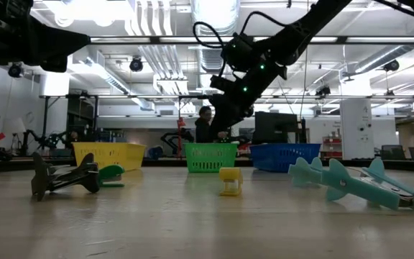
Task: Pick and place Stapler, Stapler remover, tape
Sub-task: Put the yellow tape into the green bin
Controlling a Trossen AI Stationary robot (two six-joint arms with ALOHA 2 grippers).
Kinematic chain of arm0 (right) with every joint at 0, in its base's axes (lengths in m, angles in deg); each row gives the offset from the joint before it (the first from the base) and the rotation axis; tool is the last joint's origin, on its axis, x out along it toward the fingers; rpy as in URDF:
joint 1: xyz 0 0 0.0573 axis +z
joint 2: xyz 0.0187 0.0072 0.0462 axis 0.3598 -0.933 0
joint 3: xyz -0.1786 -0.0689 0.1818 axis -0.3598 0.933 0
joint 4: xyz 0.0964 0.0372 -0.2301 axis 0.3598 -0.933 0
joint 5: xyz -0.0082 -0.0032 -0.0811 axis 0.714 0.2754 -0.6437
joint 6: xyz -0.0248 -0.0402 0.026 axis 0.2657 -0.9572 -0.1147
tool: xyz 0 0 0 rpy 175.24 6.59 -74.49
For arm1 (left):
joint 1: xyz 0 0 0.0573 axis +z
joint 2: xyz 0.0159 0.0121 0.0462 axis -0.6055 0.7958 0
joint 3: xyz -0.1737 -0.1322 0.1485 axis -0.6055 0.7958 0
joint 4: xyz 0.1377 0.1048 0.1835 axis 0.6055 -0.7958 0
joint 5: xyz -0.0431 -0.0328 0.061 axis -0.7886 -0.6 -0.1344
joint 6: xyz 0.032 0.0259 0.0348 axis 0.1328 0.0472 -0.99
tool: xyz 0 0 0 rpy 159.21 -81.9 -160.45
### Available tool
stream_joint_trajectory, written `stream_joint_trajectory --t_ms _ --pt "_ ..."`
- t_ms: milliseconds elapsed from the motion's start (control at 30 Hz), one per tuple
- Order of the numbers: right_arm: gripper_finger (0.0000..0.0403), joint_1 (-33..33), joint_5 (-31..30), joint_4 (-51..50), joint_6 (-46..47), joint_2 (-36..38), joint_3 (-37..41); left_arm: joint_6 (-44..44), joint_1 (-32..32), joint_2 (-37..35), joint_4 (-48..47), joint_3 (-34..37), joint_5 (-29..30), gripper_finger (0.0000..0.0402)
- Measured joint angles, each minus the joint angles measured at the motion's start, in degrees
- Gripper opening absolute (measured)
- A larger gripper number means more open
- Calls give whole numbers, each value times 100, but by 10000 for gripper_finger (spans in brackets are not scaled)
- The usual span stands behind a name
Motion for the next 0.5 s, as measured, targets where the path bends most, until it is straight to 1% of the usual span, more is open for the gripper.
stream_joint_trajectory --t_ms 100,267,400,500 --pt "200 88 -4 -273 11 153 9 0 0 0 -1 0 -2 30" --pt "199 401 7 -941 68 472 130 0 0 0 0 2 -2 30" --pt "195 786 10 -1317 90 883 446 0 0 -1 -2 0 -2 30" --pt "192 1096 22 -1592 357 1347 846 0 0 0 -28 1 -2 30"
